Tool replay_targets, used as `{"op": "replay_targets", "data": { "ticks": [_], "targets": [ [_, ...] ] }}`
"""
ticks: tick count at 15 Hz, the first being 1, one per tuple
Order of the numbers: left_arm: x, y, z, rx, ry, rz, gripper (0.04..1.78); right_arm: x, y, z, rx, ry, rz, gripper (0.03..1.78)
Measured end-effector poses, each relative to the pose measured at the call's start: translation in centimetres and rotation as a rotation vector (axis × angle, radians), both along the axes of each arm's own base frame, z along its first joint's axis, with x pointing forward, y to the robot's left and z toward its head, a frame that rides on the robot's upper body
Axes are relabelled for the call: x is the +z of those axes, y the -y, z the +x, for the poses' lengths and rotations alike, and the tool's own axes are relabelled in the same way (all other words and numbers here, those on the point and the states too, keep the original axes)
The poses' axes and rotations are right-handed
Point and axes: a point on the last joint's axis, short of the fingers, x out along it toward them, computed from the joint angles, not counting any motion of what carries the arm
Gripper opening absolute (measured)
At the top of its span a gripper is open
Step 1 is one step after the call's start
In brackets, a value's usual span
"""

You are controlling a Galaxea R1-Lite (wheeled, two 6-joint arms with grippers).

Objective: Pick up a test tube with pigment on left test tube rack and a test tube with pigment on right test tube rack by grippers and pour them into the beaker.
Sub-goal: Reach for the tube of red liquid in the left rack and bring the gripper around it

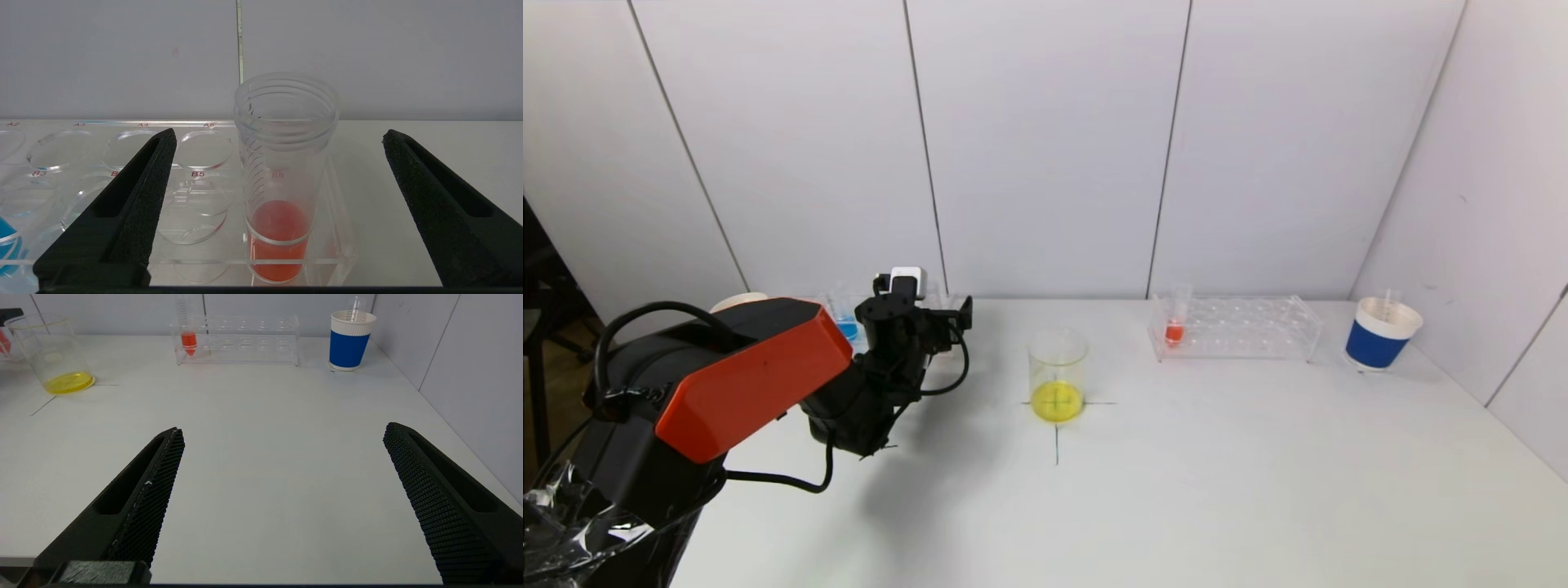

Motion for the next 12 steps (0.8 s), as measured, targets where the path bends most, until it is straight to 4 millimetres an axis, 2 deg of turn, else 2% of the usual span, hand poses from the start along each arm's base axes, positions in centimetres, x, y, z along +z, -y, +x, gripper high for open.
{"op": "replay_targets", "data": {
  "ticks": [9,12],
  "targets": [
    [0.13,0.01,0.09,0.000,0.004,-0.002,1.75,0.00,0.00,0.00,0.000,0.000,0.000,1.77],
    [0.11,0.00,0.09,0.004,0.004,0.000,1.54,0.00,0.00,0.00,0.000,0.000,0.000,1.77]
  ]
}}
